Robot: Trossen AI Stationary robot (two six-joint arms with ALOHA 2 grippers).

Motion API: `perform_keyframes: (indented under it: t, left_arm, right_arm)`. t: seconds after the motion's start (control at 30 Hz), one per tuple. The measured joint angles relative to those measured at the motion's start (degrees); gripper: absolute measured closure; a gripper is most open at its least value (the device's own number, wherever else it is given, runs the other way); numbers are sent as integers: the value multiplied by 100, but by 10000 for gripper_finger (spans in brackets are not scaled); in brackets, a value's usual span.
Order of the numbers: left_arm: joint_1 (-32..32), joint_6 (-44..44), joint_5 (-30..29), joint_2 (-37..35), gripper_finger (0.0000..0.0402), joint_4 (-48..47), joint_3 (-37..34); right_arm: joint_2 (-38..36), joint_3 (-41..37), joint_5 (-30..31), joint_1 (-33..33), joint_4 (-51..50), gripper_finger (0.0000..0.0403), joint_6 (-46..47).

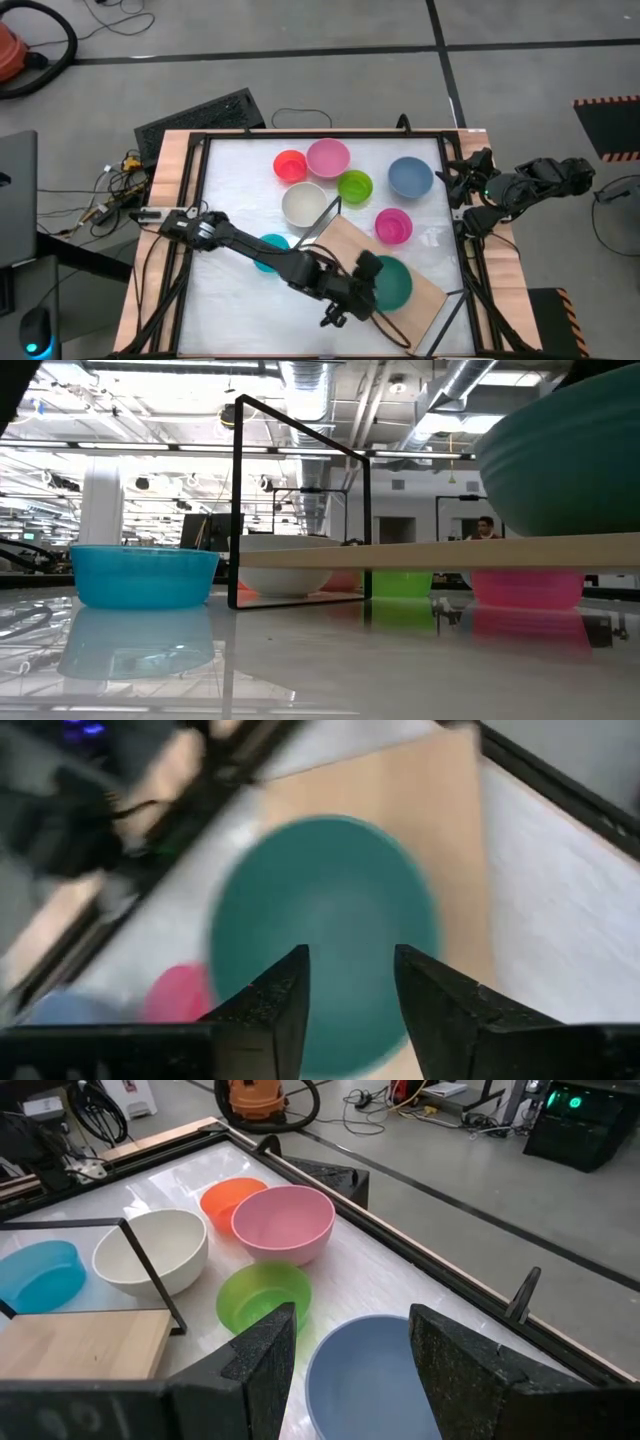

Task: Place and stack bowls onto a shelf
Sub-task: Put the small blue bowl on the shelf

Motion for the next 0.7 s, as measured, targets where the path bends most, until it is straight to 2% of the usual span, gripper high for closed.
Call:
perform_keyframes:
  t: [0.13,0.2,0.33,0.4,0.6,0.7]
  left_arm:
    - [-125,-1051,-510,-597,265,-806,2]
    - [-158,-1939,-456,-884,265,-1432,2]
    - [-284,-3991,22,-1283,266,-3015,-45]
    - [-461,-4767,-15,-1384,267,-3632,-213]
    - [-1469,-5688,-853,-1464,269,-3845,-1011]
    - [-1788,-6182,-786,-1472,269,-3674,-1736]
  right_arm:
    - [2,0,0,0,-35,182,0]
    - [2,0,-2,0,-88,182,0]
    - [2,0,-2,-1,-111,182,0]
    - [0,0,-2,0,-124,182,0]
    - [2,0,0,0,-142,182,0]
    - [2,0,2,-1,-155,182,0]
